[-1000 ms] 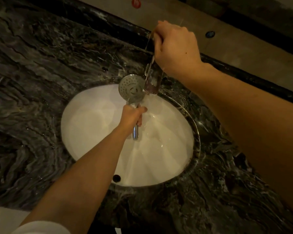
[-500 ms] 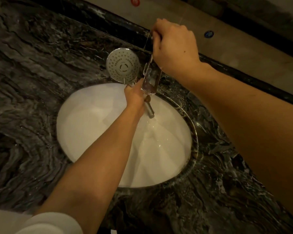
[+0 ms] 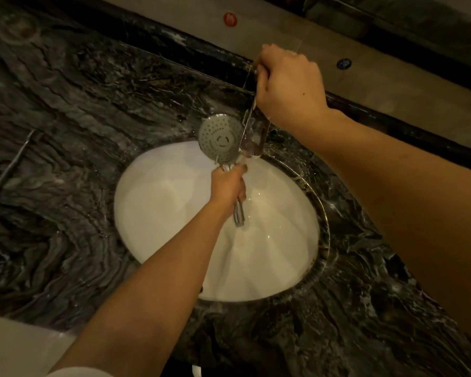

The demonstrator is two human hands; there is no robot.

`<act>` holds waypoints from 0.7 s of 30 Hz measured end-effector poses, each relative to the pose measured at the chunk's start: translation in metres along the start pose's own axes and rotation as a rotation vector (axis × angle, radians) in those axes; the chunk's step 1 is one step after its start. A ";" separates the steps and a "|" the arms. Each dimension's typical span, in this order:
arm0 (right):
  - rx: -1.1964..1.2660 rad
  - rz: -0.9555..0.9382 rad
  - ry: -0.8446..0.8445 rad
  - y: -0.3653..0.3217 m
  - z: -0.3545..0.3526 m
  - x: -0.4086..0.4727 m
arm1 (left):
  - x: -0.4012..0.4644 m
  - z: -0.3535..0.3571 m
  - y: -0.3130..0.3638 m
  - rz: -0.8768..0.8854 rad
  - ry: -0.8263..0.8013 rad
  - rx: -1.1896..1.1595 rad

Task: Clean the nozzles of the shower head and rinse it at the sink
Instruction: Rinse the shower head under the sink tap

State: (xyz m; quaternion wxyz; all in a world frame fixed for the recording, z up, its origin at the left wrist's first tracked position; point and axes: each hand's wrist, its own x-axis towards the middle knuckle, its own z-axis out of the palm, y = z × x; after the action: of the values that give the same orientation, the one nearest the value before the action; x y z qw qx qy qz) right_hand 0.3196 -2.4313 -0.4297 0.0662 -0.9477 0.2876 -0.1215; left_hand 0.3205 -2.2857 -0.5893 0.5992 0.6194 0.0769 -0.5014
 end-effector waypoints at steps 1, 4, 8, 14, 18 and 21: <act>0.007 -0.001 -0.002 0.000 0.000 0.000 | -0.004 -0.002 -0.006 -0.030 -0.013 0.012; 0.031 -0.001 -0.008 -0.001 -0.002 -0.001 | -0.018 -0.010 -0.018 -0.104 -0.048 0.079; 0.039 0.009 -0.012 -0.002 -0.002 -0.001 | -0.036 -0.021 -0.024 -0.180 -0.091 0.171; 0.051 0.017 -0.024 -0.003 -0.003 -0.002 | -0.057 -0.032 -0.026 -0.259 -0.127 0.248; 0.052 0.024 -0.030 -0.003 -0.003 -0.002 | -0.065 -0.032 -0.024 -0.267 -0.130 0.288; 0.040 0.036 -0.053 -0.005 -0.005 -0.002 | -0.070 -0.032 -0.023 -0.269 -0.127 0.302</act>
State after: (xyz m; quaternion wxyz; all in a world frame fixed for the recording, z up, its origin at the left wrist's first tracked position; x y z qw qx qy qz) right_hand 0.3190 -2.4263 -0.4248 0.0951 -0.9438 0.3001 -0.1010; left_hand 0.2877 -2.2180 -0.5623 0.4307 0.6533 0.0450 -0.6210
